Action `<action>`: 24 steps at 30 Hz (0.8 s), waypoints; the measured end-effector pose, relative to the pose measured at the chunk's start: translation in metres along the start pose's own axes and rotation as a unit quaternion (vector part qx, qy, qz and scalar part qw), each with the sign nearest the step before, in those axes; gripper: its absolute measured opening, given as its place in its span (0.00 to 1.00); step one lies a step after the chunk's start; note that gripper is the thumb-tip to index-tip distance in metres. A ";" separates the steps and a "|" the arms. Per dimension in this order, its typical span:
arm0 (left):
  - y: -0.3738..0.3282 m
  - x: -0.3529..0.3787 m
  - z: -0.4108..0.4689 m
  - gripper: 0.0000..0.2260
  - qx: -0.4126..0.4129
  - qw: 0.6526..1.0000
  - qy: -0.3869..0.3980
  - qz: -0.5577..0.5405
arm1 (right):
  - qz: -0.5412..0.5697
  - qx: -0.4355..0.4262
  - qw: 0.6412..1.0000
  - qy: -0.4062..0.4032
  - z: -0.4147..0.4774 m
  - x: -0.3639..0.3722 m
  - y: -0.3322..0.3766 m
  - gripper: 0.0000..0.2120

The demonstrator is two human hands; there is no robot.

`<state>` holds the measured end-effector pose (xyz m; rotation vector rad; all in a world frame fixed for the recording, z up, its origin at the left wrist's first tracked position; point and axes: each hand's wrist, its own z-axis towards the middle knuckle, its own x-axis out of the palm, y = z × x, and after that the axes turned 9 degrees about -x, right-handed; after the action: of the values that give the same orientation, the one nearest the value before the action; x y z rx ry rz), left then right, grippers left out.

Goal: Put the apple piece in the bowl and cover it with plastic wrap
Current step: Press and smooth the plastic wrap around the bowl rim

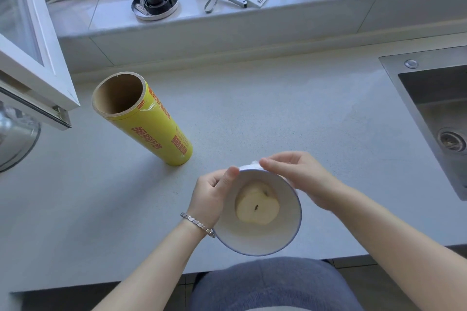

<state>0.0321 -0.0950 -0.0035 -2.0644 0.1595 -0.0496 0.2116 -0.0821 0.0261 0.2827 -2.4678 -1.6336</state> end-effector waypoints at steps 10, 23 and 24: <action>0.001 -0.006 -0.001 0.15 0.040 0.998 0.013 0.057 | -0.078 0.079 0.994 0.006 0.018 -0.006 0.023 0.10; 0.001 -0.003 -0.009 0.15 0.066 0.997 0.035 0.022 | -0.219 0.099 0.967 0.087 0.021 0.004 0.008 0.17; 0.001 -0.003 -0.009 0.15 0.065 0.997 0.035 0.019 | -0.221 0.098 0.966 0.091 0.021 0.002 0.006 0.16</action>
<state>0.0285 -0.1035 0.0000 -1.9299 0.2333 -0.1059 0.2038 -0.0622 0.0237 1.0264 -2.5466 -1.4132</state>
